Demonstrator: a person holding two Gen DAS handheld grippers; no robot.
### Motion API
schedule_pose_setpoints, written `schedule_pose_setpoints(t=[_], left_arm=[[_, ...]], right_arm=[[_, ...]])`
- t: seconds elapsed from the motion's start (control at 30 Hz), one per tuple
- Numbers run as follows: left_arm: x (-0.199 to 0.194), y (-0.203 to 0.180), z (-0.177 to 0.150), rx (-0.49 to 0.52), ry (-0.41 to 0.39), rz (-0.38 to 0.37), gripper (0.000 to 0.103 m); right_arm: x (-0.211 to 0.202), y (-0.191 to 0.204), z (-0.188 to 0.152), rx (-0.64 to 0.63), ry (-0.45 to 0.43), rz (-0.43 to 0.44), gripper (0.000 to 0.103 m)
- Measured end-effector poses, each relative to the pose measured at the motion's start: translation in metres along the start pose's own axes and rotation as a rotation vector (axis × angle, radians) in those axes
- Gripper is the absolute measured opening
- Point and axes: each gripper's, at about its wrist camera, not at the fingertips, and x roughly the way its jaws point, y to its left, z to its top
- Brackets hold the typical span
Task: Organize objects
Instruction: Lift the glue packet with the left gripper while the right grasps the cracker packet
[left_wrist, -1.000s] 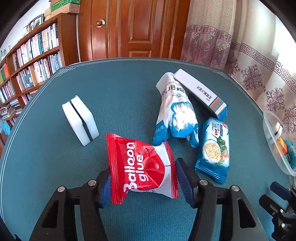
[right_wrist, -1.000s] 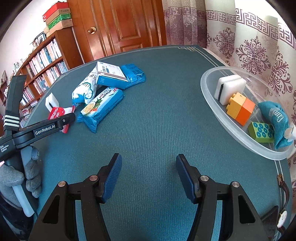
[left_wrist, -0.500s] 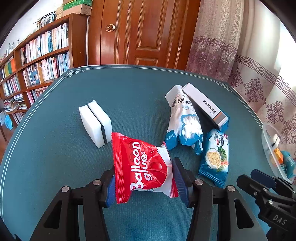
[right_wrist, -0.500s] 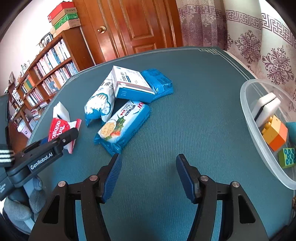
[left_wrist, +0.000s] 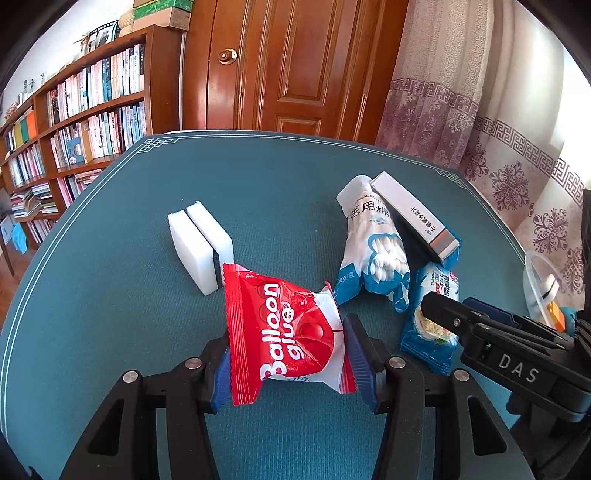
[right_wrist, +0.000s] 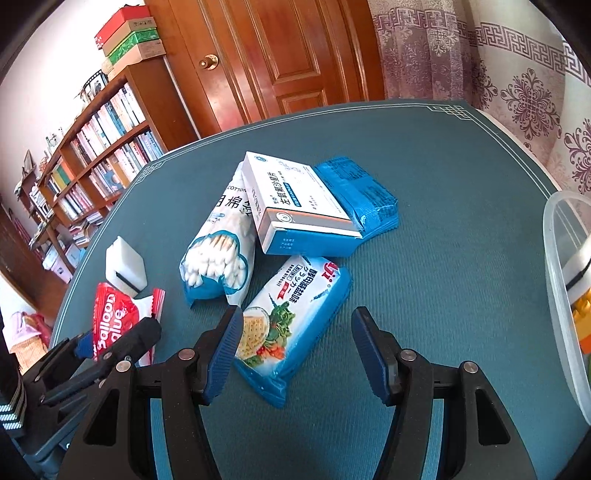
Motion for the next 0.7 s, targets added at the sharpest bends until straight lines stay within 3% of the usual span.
schedule_pose_setpoints(t=[0.43,0.7], left_arm=[[0.001,0.001,-0.001,-0.001,0.010,-0.002,0.056],[0.001,0.000,-0.002,-0.001,0.009,-0.005,0.056]], right_arm=[[0.014,0.007,0.003,-0.048,0.003,-0.052,0.063],[0.008,0.004,-0.004,-0.080,-0.005,-0.074,0.051]])
